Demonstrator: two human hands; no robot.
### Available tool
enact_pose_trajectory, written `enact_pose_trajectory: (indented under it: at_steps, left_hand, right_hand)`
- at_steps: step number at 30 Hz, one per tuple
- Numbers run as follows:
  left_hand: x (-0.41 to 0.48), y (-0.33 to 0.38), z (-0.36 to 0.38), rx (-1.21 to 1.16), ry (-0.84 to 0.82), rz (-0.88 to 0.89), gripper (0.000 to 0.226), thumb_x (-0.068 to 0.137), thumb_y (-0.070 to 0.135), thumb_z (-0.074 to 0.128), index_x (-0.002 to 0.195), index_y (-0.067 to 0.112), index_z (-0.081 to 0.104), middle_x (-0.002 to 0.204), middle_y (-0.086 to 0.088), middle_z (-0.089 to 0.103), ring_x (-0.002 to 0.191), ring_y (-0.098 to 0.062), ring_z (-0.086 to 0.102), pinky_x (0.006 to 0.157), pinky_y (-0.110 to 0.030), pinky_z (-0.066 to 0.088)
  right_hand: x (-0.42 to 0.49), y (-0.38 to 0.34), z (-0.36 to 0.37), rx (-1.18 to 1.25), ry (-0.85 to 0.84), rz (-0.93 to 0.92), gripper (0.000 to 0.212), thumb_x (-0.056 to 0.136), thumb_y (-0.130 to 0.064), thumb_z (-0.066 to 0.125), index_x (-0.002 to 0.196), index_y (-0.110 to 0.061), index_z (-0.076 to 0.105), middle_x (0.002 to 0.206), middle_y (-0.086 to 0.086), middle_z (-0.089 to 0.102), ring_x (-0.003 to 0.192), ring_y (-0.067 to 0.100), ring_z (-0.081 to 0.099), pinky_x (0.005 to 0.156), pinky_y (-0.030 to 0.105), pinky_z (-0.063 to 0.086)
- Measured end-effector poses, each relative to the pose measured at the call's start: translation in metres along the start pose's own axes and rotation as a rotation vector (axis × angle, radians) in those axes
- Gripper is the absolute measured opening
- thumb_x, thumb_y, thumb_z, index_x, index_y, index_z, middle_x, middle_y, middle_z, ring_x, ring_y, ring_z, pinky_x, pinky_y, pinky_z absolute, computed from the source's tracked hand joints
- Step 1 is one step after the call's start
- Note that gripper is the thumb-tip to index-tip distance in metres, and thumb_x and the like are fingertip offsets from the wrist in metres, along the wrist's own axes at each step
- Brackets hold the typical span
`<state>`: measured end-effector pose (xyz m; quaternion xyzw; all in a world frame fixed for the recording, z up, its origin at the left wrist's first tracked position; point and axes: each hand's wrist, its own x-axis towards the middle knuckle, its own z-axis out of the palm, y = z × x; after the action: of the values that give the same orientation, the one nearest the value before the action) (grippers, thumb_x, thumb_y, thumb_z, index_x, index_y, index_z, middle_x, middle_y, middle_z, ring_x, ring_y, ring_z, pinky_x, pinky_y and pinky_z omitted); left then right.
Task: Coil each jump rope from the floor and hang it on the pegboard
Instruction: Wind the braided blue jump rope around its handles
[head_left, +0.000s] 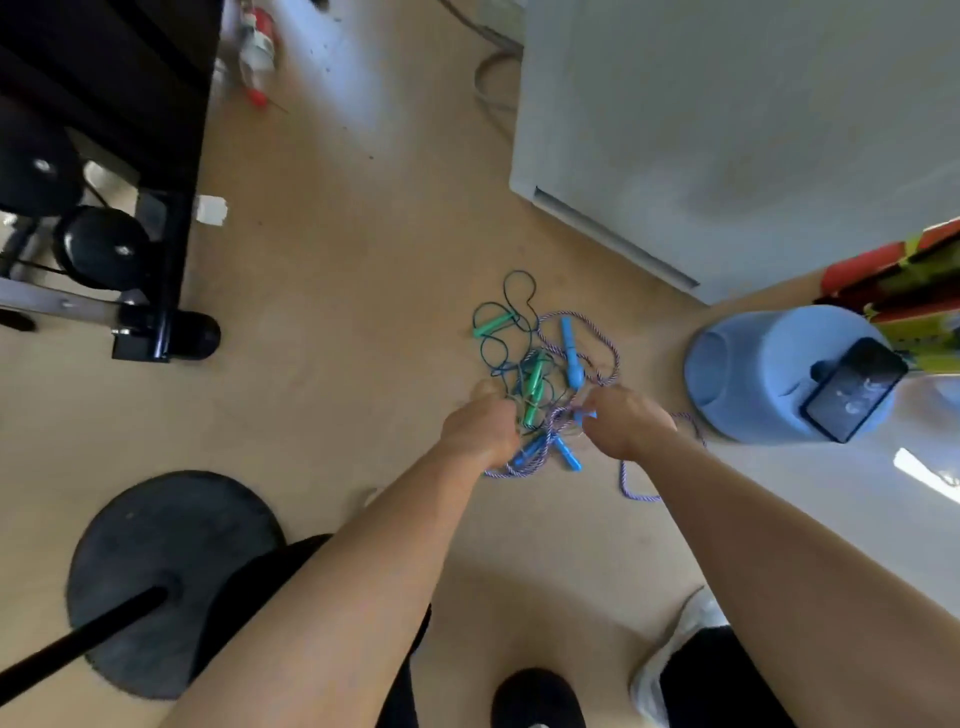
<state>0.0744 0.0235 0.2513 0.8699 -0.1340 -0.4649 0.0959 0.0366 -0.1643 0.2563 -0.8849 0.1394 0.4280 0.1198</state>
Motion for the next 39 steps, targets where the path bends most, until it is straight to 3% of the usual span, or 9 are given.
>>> enact_pose_trajectory:
  at_steps: [6,9,15,22,25,30,32,34,39]
  left_hand:
    - [0.134,0.038,0.129,0.062,-0.003,0.081,0.027,0.094,0.027,0.054,0.12,0.019,0.058,0.126,-0.005,0.059,0.118,-0.031,0.058,0.089,-0.04,0.049]
    - [0.18,0.053,0.165,0.056,0.076,0.122,0.043,0.09,0.036,0.06,0.129,0.019,0.052,0.13,-0.005,0.056,0.121,-0.03,0.054,0.092,-0.041,0.047]
    - [0.231,0.058,0.215,0.106,0.34,0.11,0.045,0.075,0.039,0.072,0.11,0.025,0.048,0.111,-0.001,0.059,0.105,-0.03,0.056,0.075,-0.039,0.048]
    - [0.21,0.045,0.183,0.041,0.235,0.092,0.026,0.086,0.029,0.068,0.11,0.029,0.06,0.11,0.002,0.058,0.107,-0.023,0.057,0.077,-0.033,0.043]
    - [0.184,0.045,0.143,0.041,0.111,0.051,0.045,0.082,0.04,0.073,0.123,0.031,0.057,0.122,0.004,0.056,0.112,-0.021,0.056,0.081,-0.032,0.044]
    - [0.128,0.074,0.072,-0.125,0.233,0.197,0.081,0.071,0.045,0.082,0.142,0.031,0.044,0.143,0.002,0.046,0.129,-0.018,0.046,0.103,-0.034,0.04]
    - [0.102,0.091,0.054,-0.234,0.246,0.27,0.066,0.068,0.052,0.084,0.126,0.031,0.06,0.128,0.005,0.057,0.116,-0.015,0.055,0.099,-0.034,0.046]
    - [0.071,0.102,0.042,-0.354,0.277,0.289,0.03,0.078,0.052,0.078,0.089,0.026,0.07,0.086,0.01,0.069,0.081,-0.013,0.064,0.075,-0.03,0.05]
    - [0.005,0.074,0.026,-0.371,0.292,0.248,0.042,0.1,0.046,0.052,0.072,0.019,0.065,0.067,0.007,0.07,0.053,-0.003,0.054,0.063,-0.027,0.04]
  right_hand:
    - [0.106,0.104,0.128,0.076,-0.035,0.054,0.04,0.092,-0.025,0.048,0.131,-0.019,0.052,0.138,0.008,0.048,0.124,0.032,0.051,0.096,0.04,0.046]
    - [0.146,0.13,0.16,0.069,0.15,0.046,0.044,0.091,-0.015,0.046,0.135,-0.02,0.047,0.132,0.008,0.044,0.115,0.035,0.052,0.088,0.043,0.049]
    - [0.206,0.153,0.198,-0.241,0.435,-0.12,0.037,0.085,-0.024,0.057,0.121,-0.032,0.057,0.123,0.004,0.046,0.108,0.03,0.046,0.086,0.04,0.043]
    - [0.173,0.17,0.157,-0.24,0.356,-0.146,0.025,0.099,-0.037,0.05,0.118,-0.027,0.062,0.112,-0.003,0.059,0.107,0.023,0.058,0.084,0.035,0.038]
    - [0.141,0.168,0.113,-0.186,0.414,-0.162,0.025,0.099,-0.035,0.045,0.117,-0.026,0.059,0.11,0.0,0.056,0.101,0.027,0.061,0.08,0.036,0.037]
    - [0.074,0.148,0.035,-0.087,0.49,-0.198,0.025,0.089,-0.046,0.046,0.097,-0.029,0.062,0.102,-0.002,0.062,0.095,0.026,0.061,0.076,0.035,0.04]
    - [0.042,0.137,0.013,0.023,0.529,-0.188,0.027,0.088,-0.049,0.047,0.081,-0.024,0.056,0.087,0.0,0.062,0.087,0.029,0.059,0.069,0.034,0.04]
    - [0.008,0.126,-0.003,0.18,0.585,-0.162,0.034,0.09,-0.049,0.045,0.074,-0.02,0.051,0.073,0.0,0.057,0.08,0.031,0.055,0.065,0.035,0.038]
    - [-0.06,0.122,-0.041,0.769,0.814,-0.053,0.049,0.094,-0.051,0.034,0.088,-0.009,0.059,0.076,0.006,0.059,0.077,0.032,0.056,0.067,0.039,0.041]
